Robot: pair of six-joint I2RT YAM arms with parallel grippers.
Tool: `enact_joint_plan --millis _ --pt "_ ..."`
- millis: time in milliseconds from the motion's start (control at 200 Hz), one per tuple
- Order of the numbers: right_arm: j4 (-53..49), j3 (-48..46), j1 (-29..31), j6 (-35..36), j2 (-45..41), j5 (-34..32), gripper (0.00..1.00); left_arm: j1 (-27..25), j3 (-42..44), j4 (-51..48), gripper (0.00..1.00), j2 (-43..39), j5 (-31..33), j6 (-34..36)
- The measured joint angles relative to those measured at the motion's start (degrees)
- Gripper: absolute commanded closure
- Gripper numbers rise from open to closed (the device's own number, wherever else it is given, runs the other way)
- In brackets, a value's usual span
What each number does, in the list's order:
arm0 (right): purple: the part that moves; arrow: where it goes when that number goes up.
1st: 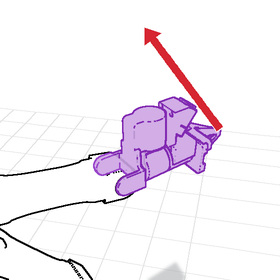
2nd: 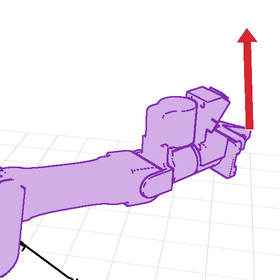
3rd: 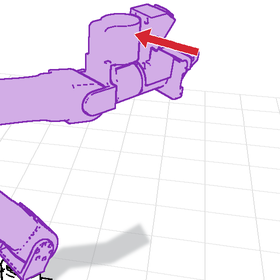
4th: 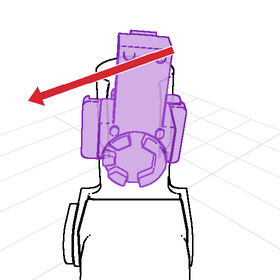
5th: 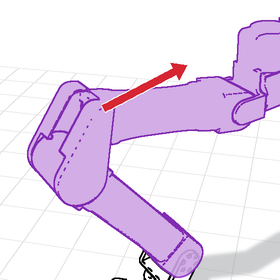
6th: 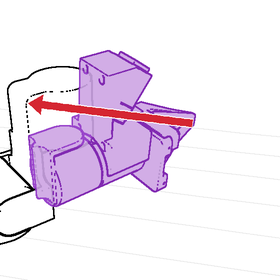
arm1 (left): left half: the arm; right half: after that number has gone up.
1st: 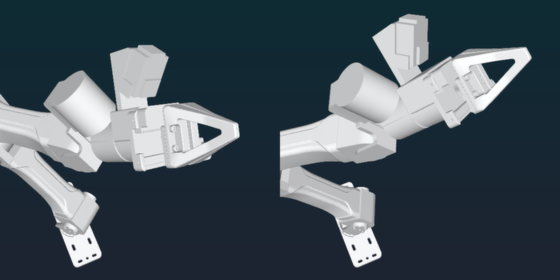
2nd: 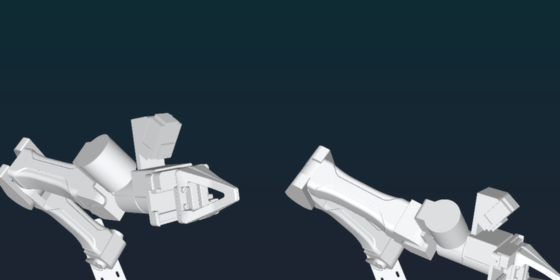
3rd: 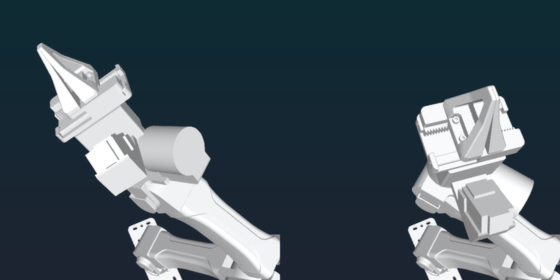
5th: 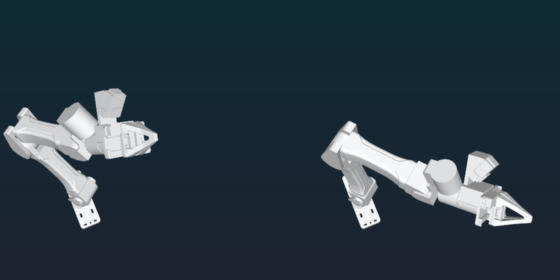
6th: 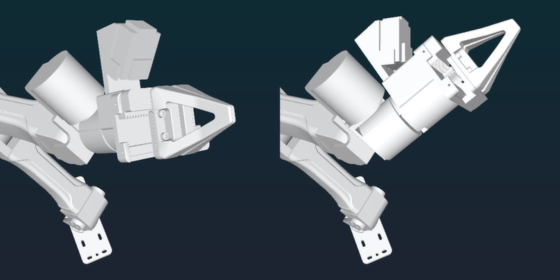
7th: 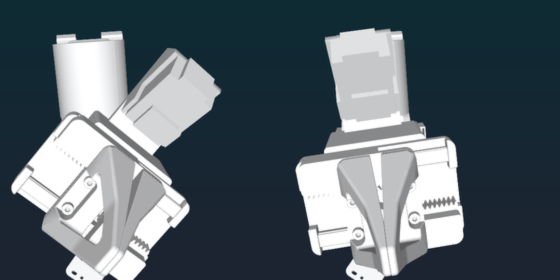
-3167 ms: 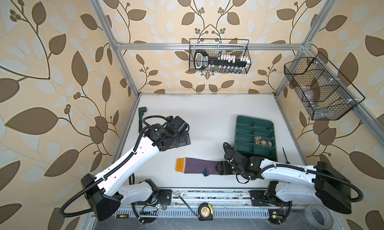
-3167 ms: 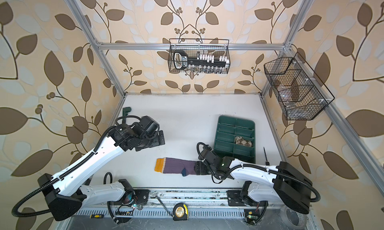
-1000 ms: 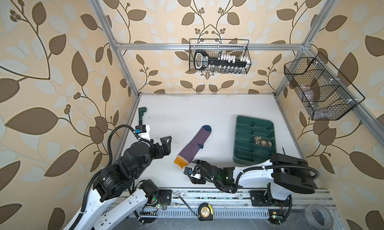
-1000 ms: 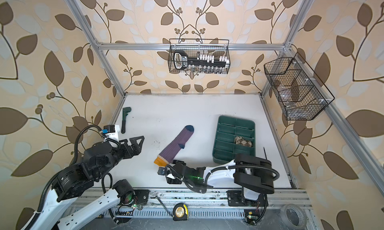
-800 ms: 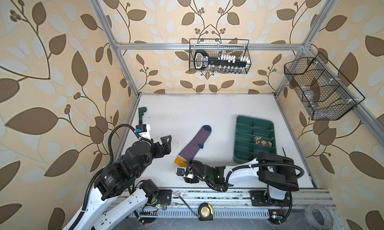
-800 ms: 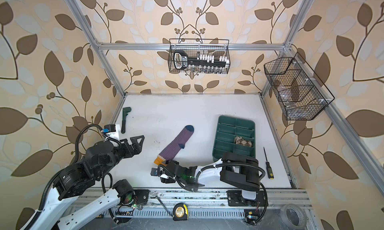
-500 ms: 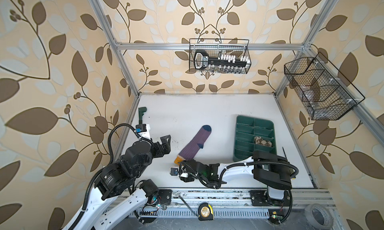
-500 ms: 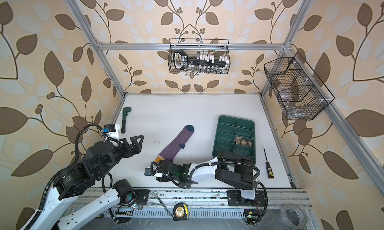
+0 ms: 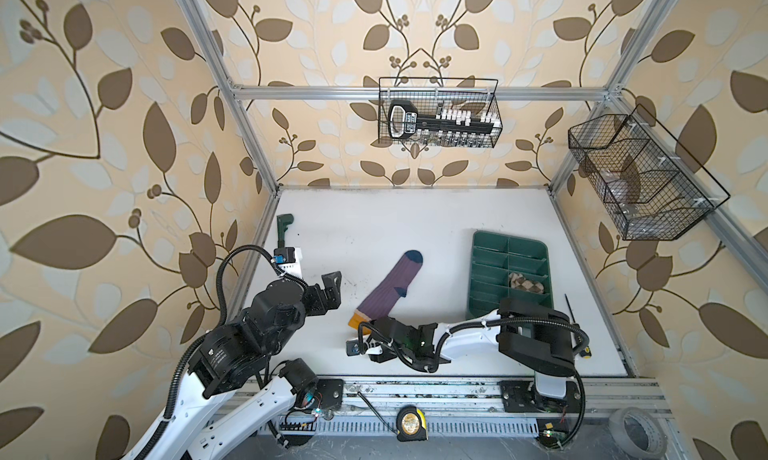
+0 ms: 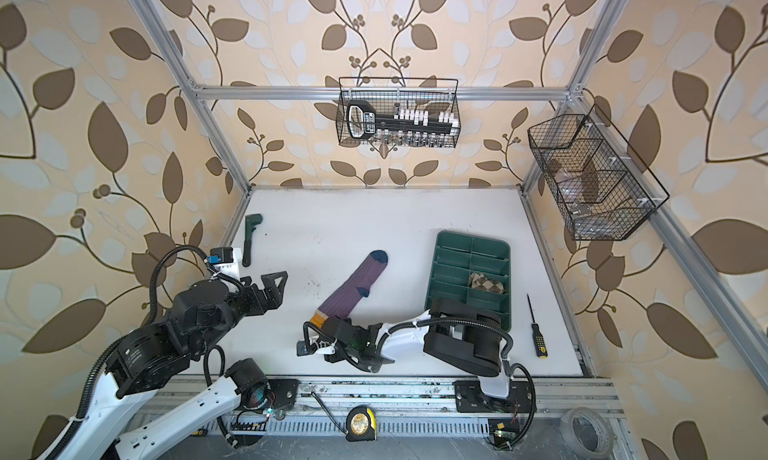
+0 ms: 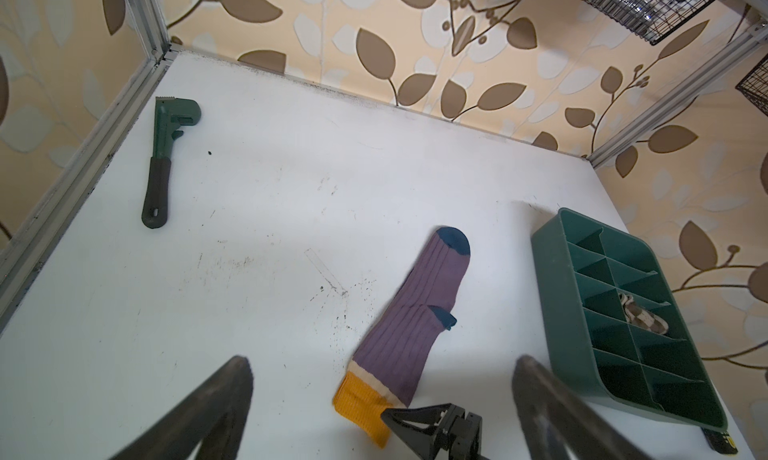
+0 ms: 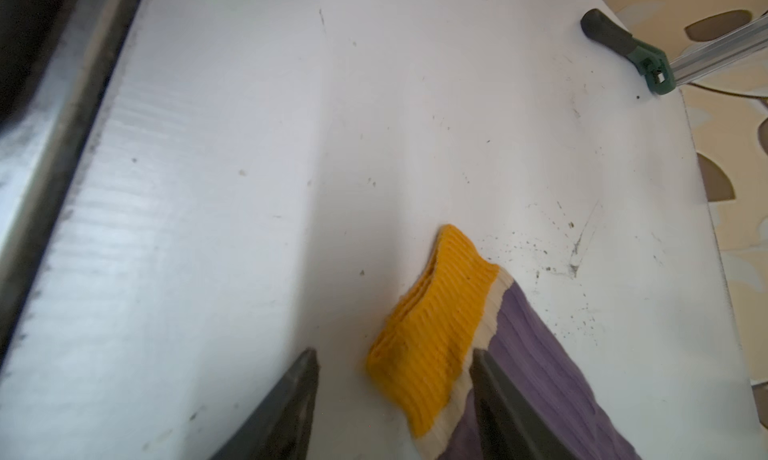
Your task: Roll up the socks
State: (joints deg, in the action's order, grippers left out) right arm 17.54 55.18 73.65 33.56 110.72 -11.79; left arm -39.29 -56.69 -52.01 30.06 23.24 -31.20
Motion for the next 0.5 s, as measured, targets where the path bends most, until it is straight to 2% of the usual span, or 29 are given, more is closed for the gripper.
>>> enact_joint_plan --millis 140,315,500 --pt "2.4 0.3 0.0 0.6 1.2 0.2 0.48 0.0 0.0 -0.5 0.01 -0.2 1.0 0.4" --pt "2.4 -0.2 -0.9 0.1 1.6 0.3 0.75 0.0 0.0 -0.5 0.01 0.0 1.4 0.8" --pt "4.5 -4.0 -2.7 -2.2 -0.1 0.3 0.84 0.0 0.0 -0.4 0.01 1.2 1.4 1.2"
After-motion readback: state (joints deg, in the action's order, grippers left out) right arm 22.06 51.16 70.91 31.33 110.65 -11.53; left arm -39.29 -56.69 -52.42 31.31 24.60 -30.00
